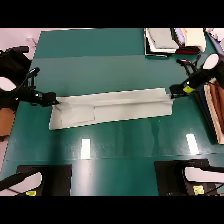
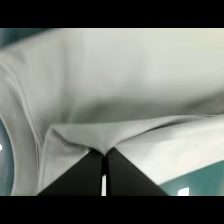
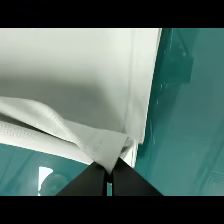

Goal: Fold the shirts.

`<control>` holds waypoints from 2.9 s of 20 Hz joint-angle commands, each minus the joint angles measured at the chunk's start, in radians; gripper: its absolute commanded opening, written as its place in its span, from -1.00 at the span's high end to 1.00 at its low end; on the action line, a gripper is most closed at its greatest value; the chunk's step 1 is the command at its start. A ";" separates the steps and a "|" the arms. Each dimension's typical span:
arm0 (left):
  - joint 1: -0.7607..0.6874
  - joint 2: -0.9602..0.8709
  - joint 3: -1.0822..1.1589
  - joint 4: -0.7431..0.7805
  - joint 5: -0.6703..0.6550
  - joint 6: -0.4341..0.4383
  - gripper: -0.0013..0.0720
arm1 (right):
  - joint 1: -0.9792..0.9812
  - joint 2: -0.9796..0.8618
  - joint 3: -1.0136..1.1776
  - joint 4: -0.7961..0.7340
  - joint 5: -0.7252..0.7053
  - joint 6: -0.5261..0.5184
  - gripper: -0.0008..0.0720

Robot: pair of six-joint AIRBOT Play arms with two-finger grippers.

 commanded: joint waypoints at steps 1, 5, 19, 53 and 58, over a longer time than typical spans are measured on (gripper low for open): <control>0.001 -0.103 0.072 0.000 0.048 0.006 0.88 | 0.001 -0.115 0.132 0.057 -0.003 0.002 0.92; 0.001 -0.101 0.116 -0.003 0.074 -0.032 -0.46 | -0.057 -0.169 0.194 0.285 -0.034 -0.042 -0.13; -0.407 -0.159 0.167 -0.179 0.219 -0.009 0.90 | -0.379 -0.248 -0.150 0.512 -0.037 -0.220 -0.53; -0.224 -0.138 0.688 0.168 0.026 -0.163 0.90 | 0.652 -0.126 0.430 0.844 -0.328 -0.164 0.92; -0.059 0.079 0.688 0.257 0.010 -0.162 0.90 | 0.904 -0.375 0.528 1.008 -0.572 -0.318 -0.02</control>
